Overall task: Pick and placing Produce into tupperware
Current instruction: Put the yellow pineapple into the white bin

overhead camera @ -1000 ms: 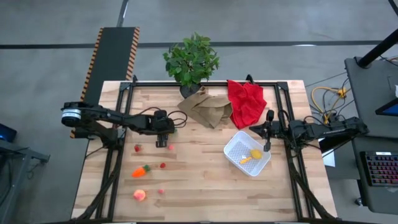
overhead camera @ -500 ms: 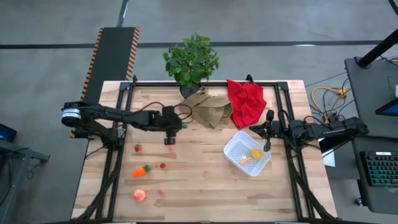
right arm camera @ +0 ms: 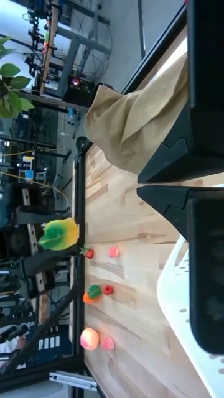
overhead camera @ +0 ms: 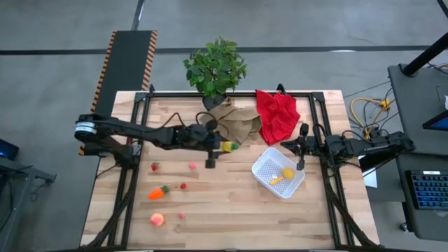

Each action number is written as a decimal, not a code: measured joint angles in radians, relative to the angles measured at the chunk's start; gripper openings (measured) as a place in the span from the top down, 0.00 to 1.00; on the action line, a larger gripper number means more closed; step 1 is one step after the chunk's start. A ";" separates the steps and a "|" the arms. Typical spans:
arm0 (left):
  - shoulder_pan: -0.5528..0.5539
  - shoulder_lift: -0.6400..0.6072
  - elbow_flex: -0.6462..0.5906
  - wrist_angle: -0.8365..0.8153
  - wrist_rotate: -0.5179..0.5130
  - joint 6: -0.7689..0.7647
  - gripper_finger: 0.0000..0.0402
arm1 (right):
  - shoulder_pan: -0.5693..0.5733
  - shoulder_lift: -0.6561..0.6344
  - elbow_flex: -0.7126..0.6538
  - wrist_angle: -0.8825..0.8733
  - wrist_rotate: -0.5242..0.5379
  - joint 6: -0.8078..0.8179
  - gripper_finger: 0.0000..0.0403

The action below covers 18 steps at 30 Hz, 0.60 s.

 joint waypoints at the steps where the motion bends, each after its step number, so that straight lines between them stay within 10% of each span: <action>1: -0.006 0.020 0.002 0.045 0.004 0.002 0.58 | 0.000 0.000 0.000 0.002 0.000 -0.002 0.98; 18: -0.051 0.430 0.367 0.185 0.189 0.027 0.58 | 0.000 -0.002 0.000 0.025 0.050 -0.024 0.98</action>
